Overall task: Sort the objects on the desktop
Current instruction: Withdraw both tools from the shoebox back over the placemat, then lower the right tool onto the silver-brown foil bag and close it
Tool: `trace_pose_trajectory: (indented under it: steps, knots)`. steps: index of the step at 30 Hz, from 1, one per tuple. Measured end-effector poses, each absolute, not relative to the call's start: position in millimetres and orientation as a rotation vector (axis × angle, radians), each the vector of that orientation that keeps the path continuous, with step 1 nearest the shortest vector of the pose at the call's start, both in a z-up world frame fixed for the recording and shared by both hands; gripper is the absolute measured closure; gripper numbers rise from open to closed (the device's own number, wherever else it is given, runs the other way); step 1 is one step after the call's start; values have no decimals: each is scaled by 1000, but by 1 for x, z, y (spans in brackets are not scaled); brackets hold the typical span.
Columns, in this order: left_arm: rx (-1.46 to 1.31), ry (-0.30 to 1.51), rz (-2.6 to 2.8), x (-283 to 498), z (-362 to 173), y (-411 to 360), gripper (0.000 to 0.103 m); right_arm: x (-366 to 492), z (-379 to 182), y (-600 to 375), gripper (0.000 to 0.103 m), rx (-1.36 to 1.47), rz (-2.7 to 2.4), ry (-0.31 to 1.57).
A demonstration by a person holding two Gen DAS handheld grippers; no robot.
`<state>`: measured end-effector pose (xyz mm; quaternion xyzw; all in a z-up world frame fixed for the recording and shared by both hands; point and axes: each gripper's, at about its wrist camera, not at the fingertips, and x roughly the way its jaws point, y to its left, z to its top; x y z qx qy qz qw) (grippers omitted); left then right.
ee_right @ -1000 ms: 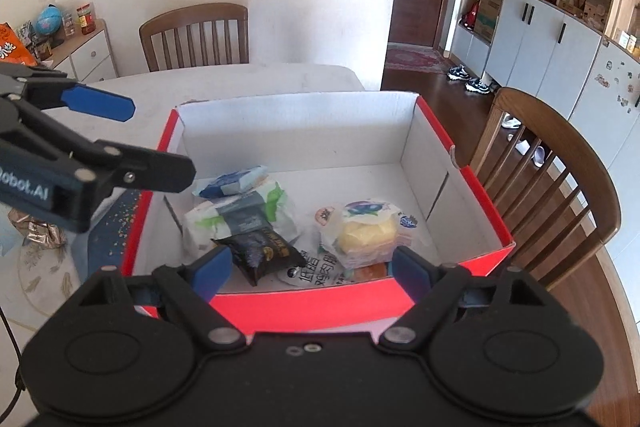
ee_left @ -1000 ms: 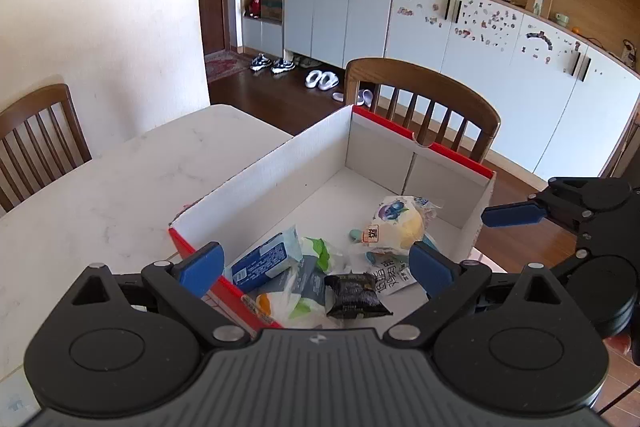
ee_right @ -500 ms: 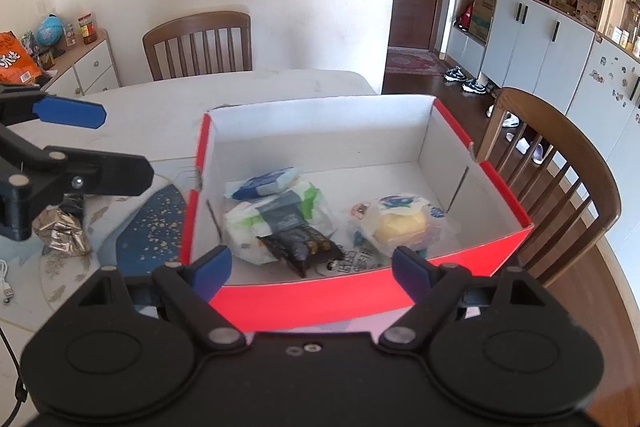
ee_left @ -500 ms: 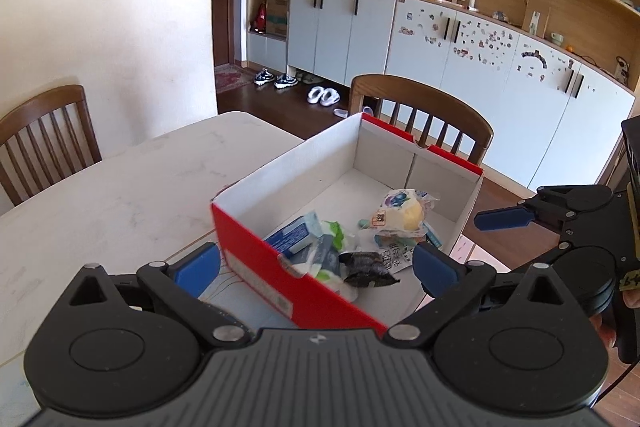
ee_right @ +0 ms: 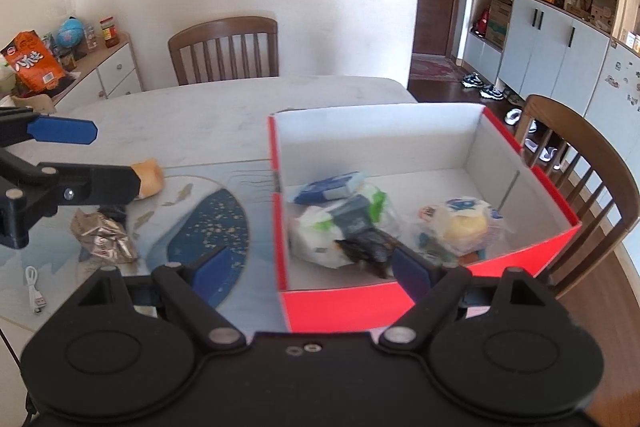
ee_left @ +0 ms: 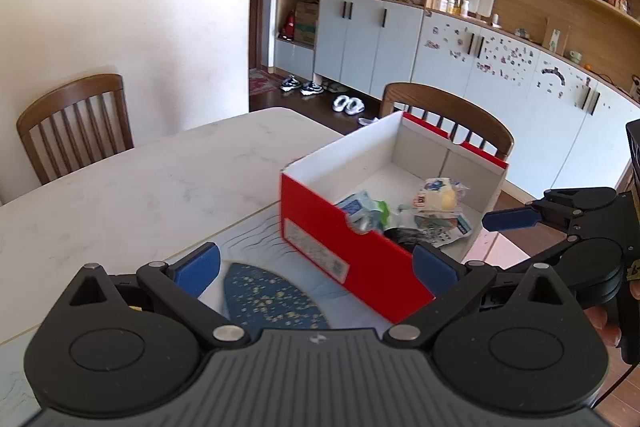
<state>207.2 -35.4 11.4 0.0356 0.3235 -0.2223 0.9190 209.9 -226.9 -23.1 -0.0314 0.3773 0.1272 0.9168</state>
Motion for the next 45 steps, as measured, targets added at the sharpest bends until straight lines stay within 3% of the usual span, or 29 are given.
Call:
trace_pose_trajectory:
  steps: [19,45]
  knots:
    - [-4,673,-347,179,-15,48,0,208,-25,-151,13,-68,364,762]
    - [-3,746,-226,123,-92,132,0,224,-44,-84,12,-72,483,785]
